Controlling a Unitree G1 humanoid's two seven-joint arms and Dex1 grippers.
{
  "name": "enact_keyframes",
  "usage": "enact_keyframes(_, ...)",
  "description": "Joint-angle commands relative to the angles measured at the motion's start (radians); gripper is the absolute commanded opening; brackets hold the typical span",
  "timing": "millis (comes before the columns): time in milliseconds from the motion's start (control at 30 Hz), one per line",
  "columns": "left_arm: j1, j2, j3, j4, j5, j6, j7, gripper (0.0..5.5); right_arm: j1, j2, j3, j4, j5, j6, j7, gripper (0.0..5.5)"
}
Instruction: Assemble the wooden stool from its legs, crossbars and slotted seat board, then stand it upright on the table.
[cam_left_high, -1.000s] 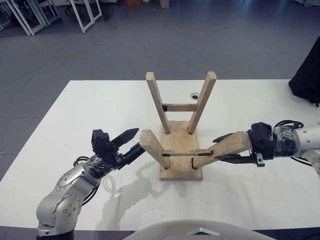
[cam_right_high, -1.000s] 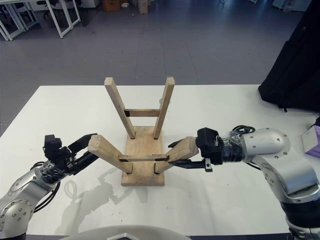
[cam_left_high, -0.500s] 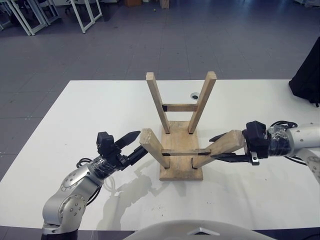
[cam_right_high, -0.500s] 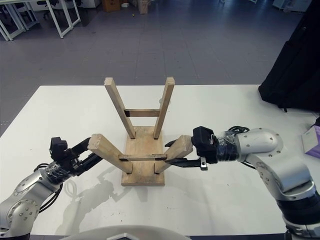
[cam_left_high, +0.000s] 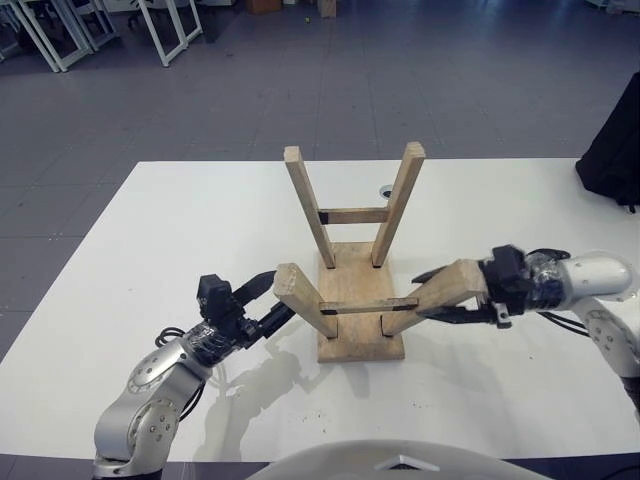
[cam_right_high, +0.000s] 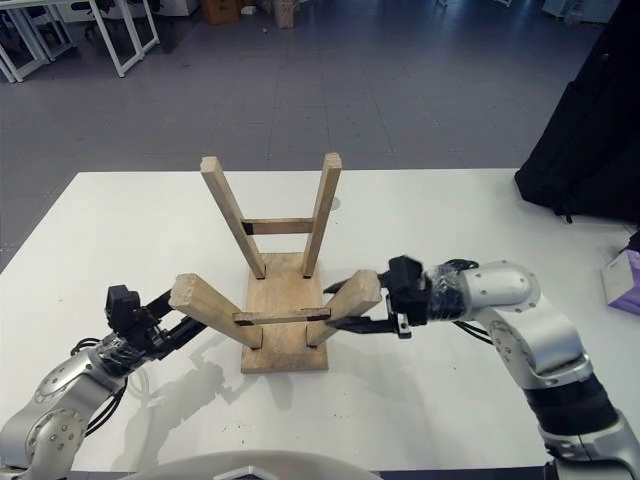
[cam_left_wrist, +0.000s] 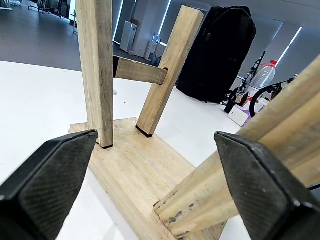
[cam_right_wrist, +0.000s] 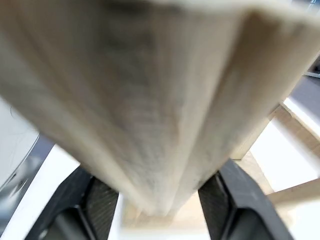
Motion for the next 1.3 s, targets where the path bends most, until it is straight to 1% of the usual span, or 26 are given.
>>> enact_keyframes(33,-0.038,-0.001,-0.022,0.02,-0.011,0.021,-0.023,4.32,0.044,-0.025,0.007,-0.021,0.02,0.105,0.025,3.02)
enact_keyframes(100,-0.064,0.002,-0.023,0.037,-0.037,0.04,-0.037,4.32,0.095,-0.08,-0.053,-0.062,0.105,0.173,0.084,3.43)
enact_keyframes(133,-0.07,0.004,-0.026,0.041,-0.039,0.045,-0.043,4.32,0.117,-0.097,-0.068,-0.068,0.113,0.183,0.101,3.62)
enact_keyframes(267,-0.057,0.024,-0.005,0.03,-0.044,0.061,-0.044,4.32,0.178,-0.102,-0.093,-0.064,0.05,0.168,0.06,4.35)
enact_keyframes(300,-0.05,0.029,0.001,0.024,-0.047,0.064,-0.045,4.32,0.193,-0.103,-0.097,-0.072,0.046,0.168,0.055,4.64)
enact_keyframes(333,-0.045,0.034,0.006,0.02,-0.048,0.068,-0.044,4.32,0.205,-0.1,-0.101,-0.073,0.032,0.164,0.039,4.73)
enact_keyframes(400,-0.032,0.041,0.016,0.004,-0.052,0.073,-0.042,4.32,0.244,-0.087,-0.101,-0.071,-0.039,0.094,0.008,5.11)
enact_keyframes(467,-0.018,0.049,0.029,-0.018,-0.067,0.085,-0.043,4.32,0.312,-0.097,-0.085,-0.093,-0.099,0.014,0.026,5.11)
enact_keyframes(533,0.001,0.066,0.045,-0.038,-0.086,0.102,-0.051,4.32,0.368,-0.061,-0.06,-0.108,-0.16,-0.033,-0.027,5.11)
enact_keyframes(600,0.008,0.096,0.075,-0.033,-0.097,0.118,-0.059,4.32,0.433,-0.013,-0.044,-0.117,-0.195,-0.087,-0.074,5.11)
enact_keyframes(700,0.025,0.133,0.123,-0.02,-0.123,0.142,-0.077,4.32,0.488,0.072,-0.011,-0.063,-0.284,-0.158,-0.176,5.11)
enact_keyframes(800,0.067,0.155,0.115,-0.023,-0.133,0.162,-0.122,4.32,0.515,0.175,0.007,0.012,-0.326,-0.197,-0.278,5.11)
enact_keyframes(867,0.065,0.149,0.114,-0.008,-0.121,0.16,-0.115,4.32,0.514,0.231,0.037,0.095,-0.425,-0.268,-0.366,5.11)
enact_keyframes(1000,0.055,0.155,0.102,0.007,-0.105,0.159,-0.127,4.32,0.487,0.32,0.045,0.267,-0.492,-0.373,-0.462,5.11)
enact_keyframes(1067,0.048,0.153,0.101,0.009,-0.098,0.158,-0.125,4.32,0.456,0.325,0.049,0.364,-0.563,-0.414,-0.517,5.11)
enact_keyframes(1167,0.045,0.139,0.091,0.007,-0.085,0.153,-0.111,4.32,0.413,0.338,0.029,0.438,-0.589,-0.443,-0.592,5.11)
enact_keyframes(1267,0.043,0.118,0.072,0.008,-0.076,0.149,-0.097,4.32,0.351,0.361,0.027,0.445,-0.589,-0.441,-0.64,5.11)
enact_keyframes(1300,0.04,0.113,0.066,0.008,-0.07,0.147,-0.093,4.32,0.332,0.363,0.035,0.439,-0.618,-0.435,-0.669,5.11)
